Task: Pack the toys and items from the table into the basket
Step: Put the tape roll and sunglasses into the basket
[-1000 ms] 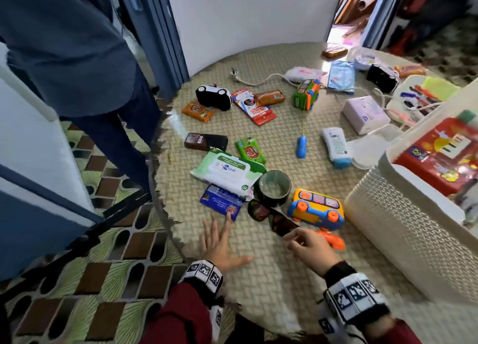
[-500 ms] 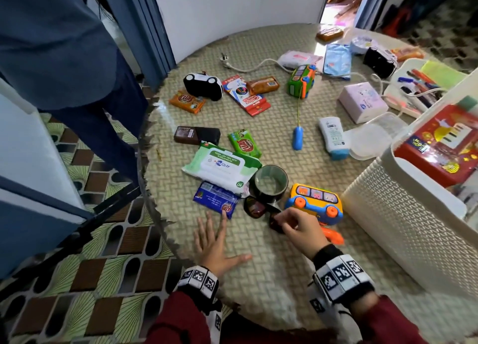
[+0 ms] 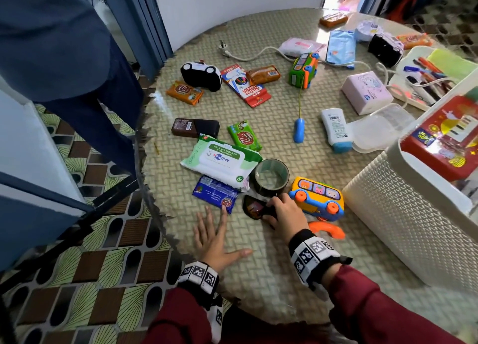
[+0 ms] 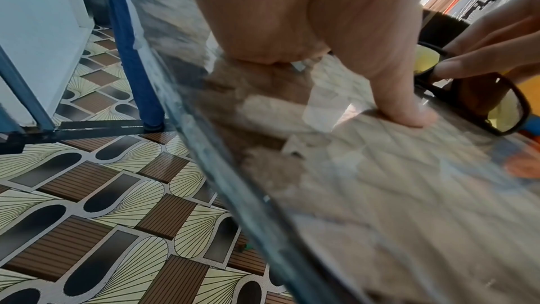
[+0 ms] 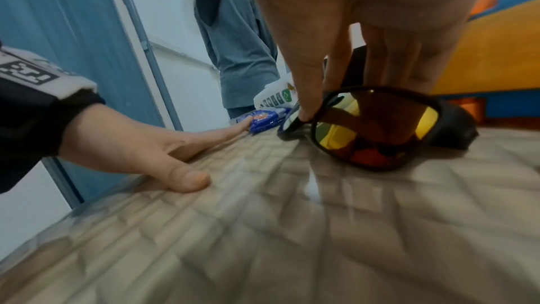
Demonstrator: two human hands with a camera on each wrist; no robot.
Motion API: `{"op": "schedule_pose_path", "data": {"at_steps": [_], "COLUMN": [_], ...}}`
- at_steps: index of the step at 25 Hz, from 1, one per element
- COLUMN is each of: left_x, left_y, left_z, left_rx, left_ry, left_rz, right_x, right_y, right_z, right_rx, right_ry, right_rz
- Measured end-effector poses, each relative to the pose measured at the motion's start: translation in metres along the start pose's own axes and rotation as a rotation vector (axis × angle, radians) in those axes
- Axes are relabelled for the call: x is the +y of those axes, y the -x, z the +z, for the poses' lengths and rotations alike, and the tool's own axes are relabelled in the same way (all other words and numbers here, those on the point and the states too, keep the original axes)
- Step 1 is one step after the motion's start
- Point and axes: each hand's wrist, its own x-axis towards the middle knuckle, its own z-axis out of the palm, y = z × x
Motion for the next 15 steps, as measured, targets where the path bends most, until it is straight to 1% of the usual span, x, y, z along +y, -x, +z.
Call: {"op": "schedule_pose_path", "data": {"at_steps": [1, 3, 6, 10, 15], "left_x": [0.0, 0.001, 0.001, 0.003, 0.002], "left_y": [0.0, 0.0, 0.001, 0.001, 0.002], "left_z": [0.0, 0.0, 0.0, 0.001, 0.006], "left_rx": [0.002, 0.009, 0.016, 0.06, 0.101], "left_ry": [-0.005, -0.015, -0.008, -0.009, 0.021], "left_rz": [-0.002, -0.002, 0.005, 0.006, -0.001], "right_x": [0.0, 0.002, 0.003, -0.003, -0.009], "right_y": [0.001, 0.003, 0.011, 0.026, 0.053], "right_z": [0.002, 0.003, 0.001, -0.007, -0.024], "right_rx": [-0.001, 0.02, 0.107, 0.247, 0.442], "right_ry": [-0.017, -0.122, -0.283, -0.522, -0.549], "right_rz": [0.002, 0.005, -0.049, -0.139, -0.209]}}
